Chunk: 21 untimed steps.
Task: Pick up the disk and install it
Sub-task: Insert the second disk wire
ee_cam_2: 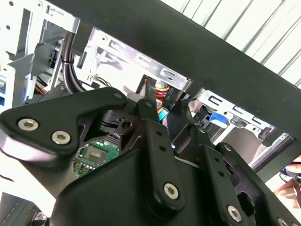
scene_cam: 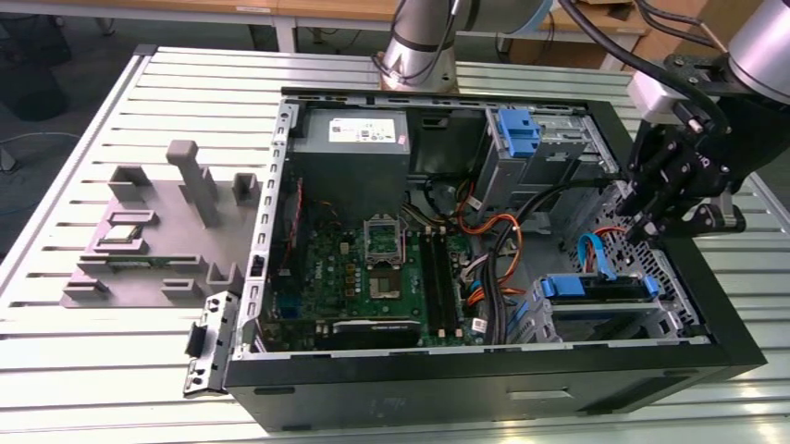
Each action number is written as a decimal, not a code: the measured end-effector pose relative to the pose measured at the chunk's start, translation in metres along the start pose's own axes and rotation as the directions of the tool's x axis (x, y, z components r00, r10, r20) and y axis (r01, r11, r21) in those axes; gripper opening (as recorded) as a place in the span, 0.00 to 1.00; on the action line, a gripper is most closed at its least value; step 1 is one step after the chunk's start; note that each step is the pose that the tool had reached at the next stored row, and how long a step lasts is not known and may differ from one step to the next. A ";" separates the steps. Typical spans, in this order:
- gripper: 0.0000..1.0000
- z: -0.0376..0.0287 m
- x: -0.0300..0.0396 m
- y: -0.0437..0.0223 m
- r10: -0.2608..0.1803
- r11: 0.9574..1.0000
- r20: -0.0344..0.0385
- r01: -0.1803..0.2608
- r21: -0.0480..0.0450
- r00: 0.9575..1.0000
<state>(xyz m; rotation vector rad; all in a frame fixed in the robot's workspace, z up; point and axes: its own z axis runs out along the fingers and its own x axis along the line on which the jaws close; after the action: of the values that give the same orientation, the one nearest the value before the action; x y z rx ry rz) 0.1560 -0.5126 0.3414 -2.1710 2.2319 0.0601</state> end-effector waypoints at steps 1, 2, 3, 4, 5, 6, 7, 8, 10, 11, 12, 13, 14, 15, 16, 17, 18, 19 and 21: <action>0.37 0.0001 0.0000 0.0000 0.000 1.000 0.000 0.000 0.000 1.000; 0.37 0.0001 0.0000 -0.0001 0.000 1.000 0.000 0.000 0.000 1.000; 0.37 0.0001 0.0000 -0.0001 0.000 1.000 0.000 0.000 0.000 1.000; 0.37 0.0002 0.0000 -0.0001 0.000 1.000 0.000 0.000 0.000 1.000; 0.37 0.0003 0.0000 -0.0001 0.000 1.000 0.000 0.000 0.000 1.000; 0.37 0.0003 0.0000 -0.0001 0.000 1.000 0.000 0.000 0.000 1.000; 0.37 0.0003 0.0000 -0.0001 0.000 1.000 0.000 0.000 0.000 1.000; 0.36 0.0004 0.0000 -0.0001 0.000 1.000 0.000 0.000 0.000 1.000; 0.29 0.0004 0.0000 -0.0001 0.000 1.000 0.000 0.000 0.000 1.000; 0.23 0.0005 0.0000 -0.0001 0.000 1.000 0.000 0.000 0.000 1.000; 0.23 0.0005 0.0000 -0.0001 0.000 1.000 0.000 0.000 0.000 1.000; 0.23 0.0005 0.0000 -0.0001 0.000 1.000 0.000 0.000 0.000 1.000; 0.18 0.0005 0.0000 -0.0001 0.000 1.000 0.000 0.000 0.000 1.000; 0.18 0.0006 0.0000 -0.0001 0.000 1.000 0.000 0.000 0.000 1.000; 0.18 0.0006 0.0000 -0.0001 0.000 1.000 0.000 0.000 0.000 1.000; 0.18 0.0006 0.0000 -0.0001 0.000 1.000 0.000 0.000 0.000 1.000; 0.18 0.0007 0.0000 -0.0001 0.000 1.000 0.000 0.000 0.000 1.000; 0.18 0.0008 0.0000 0.0003 0.000 1.000 0.000 0.000 0.000 1.000; 0.18 0.0008 0.0002 0.0037 0.000 1.000 0.000 0.000 0.004 1.000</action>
<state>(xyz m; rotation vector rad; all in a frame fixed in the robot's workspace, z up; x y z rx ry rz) 0.1523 -0.5128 0.3407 -2.1693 2.2294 0.0560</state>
